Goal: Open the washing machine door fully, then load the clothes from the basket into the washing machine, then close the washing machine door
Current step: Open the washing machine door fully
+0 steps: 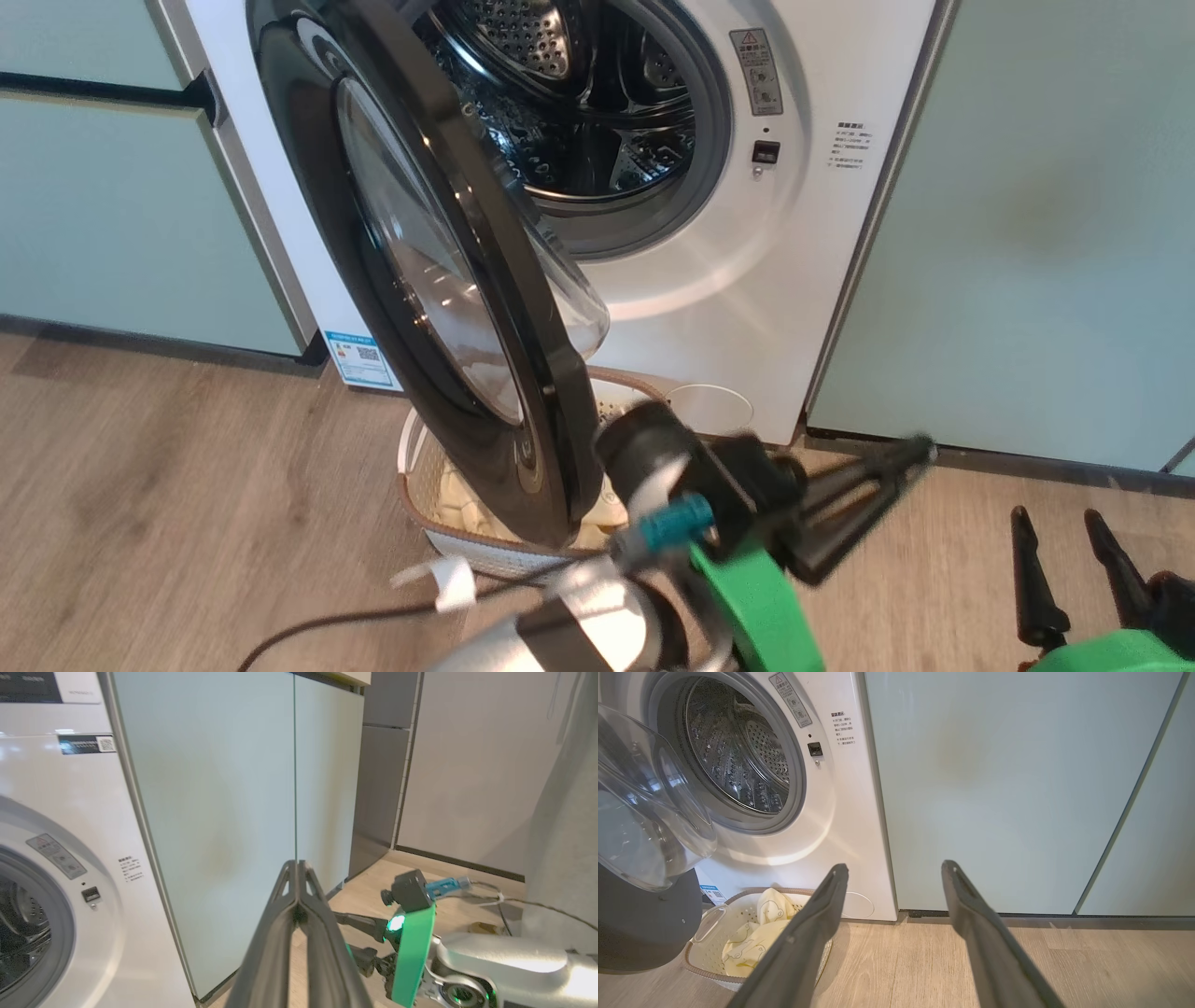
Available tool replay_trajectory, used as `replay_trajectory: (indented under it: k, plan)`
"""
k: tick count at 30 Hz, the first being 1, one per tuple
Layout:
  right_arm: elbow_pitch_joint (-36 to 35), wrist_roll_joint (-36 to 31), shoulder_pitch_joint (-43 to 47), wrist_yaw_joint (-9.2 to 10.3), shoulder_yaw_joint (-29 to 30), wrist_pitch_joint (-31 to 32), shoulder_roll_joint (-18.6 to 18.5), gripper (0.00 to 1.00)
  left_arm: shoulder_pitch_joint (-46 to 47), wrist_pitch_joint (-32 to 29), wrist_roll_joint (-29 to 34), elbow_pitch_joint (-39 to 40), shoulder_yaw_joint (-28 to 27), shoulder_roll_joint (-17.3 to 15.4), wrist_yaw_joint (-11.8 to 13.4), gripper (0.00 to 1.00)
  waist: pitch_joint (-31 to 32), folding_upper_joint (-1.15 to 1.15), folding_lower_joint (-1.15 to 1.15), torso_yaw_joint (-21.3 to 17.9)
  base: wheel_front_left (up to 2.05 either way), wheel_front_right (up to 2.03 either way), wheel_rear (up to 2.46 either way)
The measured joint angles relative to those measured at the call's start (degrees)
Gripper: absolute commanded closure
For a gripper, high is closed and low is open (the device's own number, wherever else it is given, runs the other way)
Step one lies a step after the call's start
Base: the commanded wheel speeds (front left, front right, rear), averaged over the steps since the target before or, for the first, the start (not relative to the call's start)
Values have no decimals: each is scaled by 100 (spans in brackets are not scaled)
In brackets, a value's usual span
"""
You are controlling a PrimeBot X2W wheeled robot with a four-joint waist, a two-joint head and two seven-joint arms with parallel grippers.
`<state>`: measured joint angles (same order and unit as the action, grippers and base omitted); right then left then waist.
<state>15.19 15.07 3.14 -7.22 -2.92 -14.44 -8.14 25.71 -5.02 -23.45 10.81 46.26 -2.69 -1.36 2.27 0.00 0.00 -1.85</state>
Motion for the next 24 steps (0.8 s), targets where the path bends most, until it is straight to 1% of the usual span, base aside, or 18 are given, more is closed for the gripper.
replay_trajectory:
  k: [6,9,12,19,24]
  plan:
    - [0,7,0,0,3,0,-1,0,-221,222,241,-324,389,-23,-2,100,-31,0,0,34,0,0,0]
    - [0,7,0,0,4,0,0,0,-241,372,539,-568,547,-80,4,100,-38,0,0,46,0,0,0]
    - [0,7,0,0,2,0,0,0,-244,544,681,-847,643,-92,31,100,-43,0,0,45,0,0,0]
    - [0,7,-1,0,-4,0,-10,0,-396,881,726,-1701,787,-93,86,100,-69,0,0,22,0,0,0]
    - [0,7,-2,0,-4,0,-10,0,-399,1284,730,-2314,878,-78,133,100,-107,0,0,7,0,0,0]
